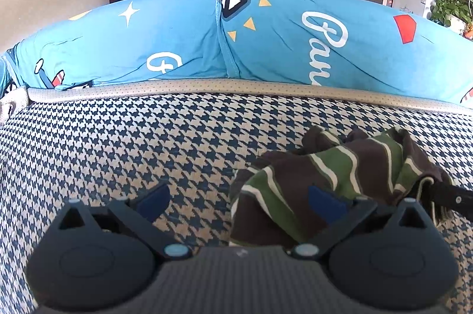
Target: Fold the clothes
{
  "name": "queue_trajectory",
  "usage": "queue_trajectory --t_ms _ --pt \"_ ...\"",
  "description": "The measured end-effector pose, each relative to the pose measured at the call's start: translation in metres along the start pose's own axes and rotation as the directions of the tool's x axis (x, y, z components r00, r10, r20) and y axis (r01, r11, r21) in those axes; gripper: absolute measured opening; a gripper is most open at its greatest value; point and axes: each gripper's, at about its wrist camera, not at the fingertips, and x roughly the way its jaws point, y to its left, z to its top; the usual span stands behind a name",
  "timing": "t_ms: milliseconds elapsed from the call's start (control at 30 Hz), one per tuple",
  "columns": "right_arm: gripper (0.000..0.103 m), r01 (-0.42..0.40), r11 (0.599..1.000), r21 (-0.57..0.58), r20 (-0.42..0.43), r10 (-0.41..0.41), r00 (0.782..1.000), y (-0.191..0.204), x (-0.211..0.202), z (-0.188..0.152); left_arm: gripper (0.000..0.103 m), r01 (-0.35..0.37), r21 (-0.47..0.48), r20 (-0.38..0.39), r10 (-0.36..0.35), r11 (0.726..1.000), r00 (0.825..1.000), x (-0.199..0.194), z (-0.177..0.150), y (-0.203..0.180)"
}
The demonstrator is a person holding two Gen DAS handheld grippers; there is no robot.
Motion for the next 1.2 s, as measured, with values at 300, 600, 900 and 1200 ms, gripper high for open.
queue_trajectory --t_ms 300,600,900,1200 --pt "0.078 0.000 1.000 -0.007 0.000 0.000 1.000 -0.002 0.035 -0.002 0.103 0.010 -0.040 -0.003 -0.011 0.999 1.000 -0.006 0.002 0.015" --pt "0.029 -0.087 0.994 -0.065 0.037 0.090 0.995 0.013 0.022 -0.005 0.103 0.011 -0.049 0.016 -0.010 0.999 1.000 -0.015 0.006 0.027" --pt "0.022 -0.224 0.953 -0.205 0.078 0.244 0.967 0.051 -0.011 -0.019 0.103 0.018 -0.115 0.061 -0.011 0.993 0.998 -0.026 0.017 0.047" --pt "0.021 -0.298 0.905 -0.303 0.006 0.314 0.949 0.091 -0.013 -0.048 0.103 0.097 -0.101 0.096 -0.087 0.990 0.992 -0.033 0.018 0.043"
